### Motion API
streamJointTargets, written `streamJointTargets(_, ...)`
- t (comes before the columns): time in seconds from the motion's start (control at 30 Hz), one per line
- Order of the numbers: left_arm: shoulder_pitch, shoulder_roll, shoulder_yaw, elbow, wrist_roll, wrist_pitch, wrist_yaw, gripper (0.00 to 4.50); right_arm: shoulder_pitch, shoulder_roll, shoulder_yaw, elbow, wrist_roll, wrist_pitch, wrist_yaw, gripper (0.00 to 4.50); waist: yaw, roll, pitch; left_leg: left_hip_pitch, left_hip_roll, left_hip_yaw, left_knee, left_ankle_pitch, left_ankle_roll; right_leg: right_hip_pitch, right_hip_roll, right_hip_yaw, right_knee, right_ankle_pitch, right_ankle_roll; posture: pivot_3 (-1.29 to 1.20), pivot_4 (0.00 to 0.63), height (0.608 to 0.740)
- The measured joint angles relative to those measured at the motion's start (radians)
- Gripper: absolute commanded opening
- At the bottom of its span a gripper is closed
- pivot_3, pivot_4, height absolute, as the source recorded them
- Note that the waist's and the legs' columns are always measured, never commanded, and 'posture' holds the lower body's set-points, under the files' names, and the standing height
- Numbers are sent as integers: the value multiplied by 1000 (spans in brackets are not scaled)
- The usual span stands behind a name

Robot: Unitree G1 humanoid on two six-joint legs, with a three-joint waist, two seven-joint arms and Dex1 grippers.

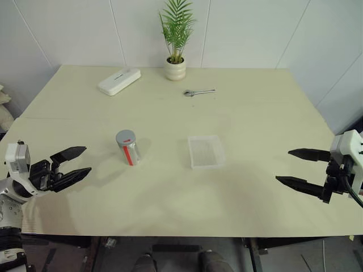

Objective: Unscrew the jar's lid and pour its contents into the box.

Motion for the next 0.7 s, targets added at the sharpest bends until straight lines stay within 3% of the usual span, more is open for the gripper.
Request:
streamJointTargets(0.27,5,-41,5,-16,1,-31,34,4446,-36,0,8,1,10,0,-10,4500,3,0,0,0,0,0,0,0,0,0,0,0,0,0,0,0,150,740)
streamJointTargets(0.7,209,-307,20,-472,22,-82,497,4446,-137,32,209,-50,59,10,-55,4500,11,-1,0,0,0,0,3,0,0,2,0,1,0,1,2,0,150,740)
